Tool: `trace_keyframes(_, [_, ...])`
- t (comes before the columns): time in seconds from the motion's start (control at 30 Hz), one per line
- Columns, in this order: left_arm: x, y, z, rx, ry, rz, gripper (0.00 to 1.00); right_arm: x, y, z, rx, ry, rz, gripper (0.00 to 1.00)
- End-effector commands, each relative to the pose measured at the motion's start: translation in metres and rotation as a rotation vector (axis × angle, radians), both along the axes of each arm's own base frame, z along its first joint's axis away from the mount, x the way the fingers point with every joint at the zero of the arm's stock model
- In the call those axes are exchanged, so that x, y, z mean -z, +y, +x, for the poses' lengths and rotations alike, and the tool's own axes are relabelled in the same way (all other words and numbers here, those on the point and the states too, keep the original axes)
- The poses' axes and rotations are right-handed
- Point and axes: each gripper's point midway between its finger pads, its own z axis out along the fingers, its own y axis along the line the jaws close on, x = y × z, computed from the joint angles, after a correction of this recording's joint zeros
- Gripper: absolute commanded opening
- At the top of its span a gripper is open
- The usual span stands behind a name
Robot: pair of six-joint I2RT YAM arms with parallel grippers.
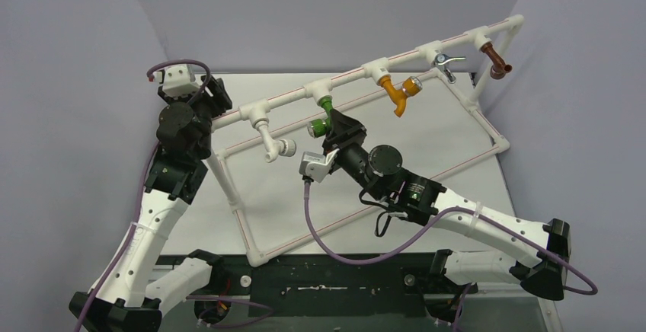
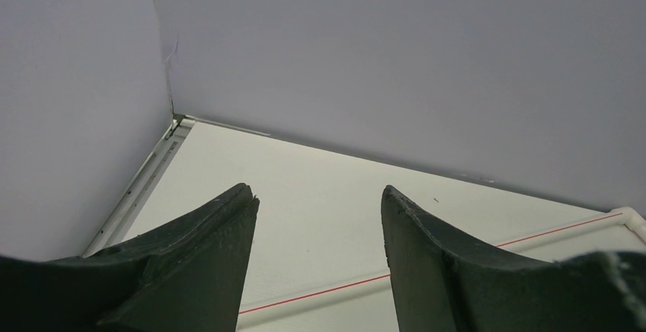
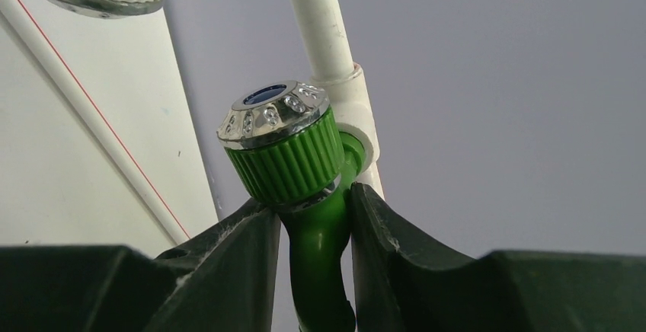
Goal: Install the water faucets
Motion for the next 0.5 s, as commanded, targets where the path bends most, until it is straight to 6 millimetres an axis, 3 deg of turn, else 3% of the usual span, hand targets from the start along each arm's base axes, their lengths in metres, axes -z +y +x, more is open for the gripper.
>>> trace_keyframes(0.0, [0.089, -0.013, -0.011, 0.075, 0.307, 0.127, 0.59, -0.043, -0.010, 0.001, 0.003, 0.022, 0.328, 0.00])
trace_keyframes(0.2, [0.086, -0.011, -0.011, 0.062, 0.288, 0.111, 0.63, -0.008, -0.005, 0.004, 0.011, 0.053, 0.153, 0.01])
trace_keyframes(0.3, [0.082, -0.011, -0.010, 0.058, 0.273, 0.103, 0.64, -0.002, -0.004, 0.001, -0.006, 0.076, 0.118, 0.25])
trace_keyframes(0.37, [0.079, -0.012, -0.010, 0.060, 0.263, 0.099, 0.64, -0.003, -0.004, -0.003, -0.021, 0.087, 0.109, 0.50])
trace_keyframes(0.47, [0.073, -0.012, -0.009, 0.059, 0.252, 0.095, 0.64, -0.015, -0.007, -0.010, -0.042, 0.109, 0.129, 0.64])
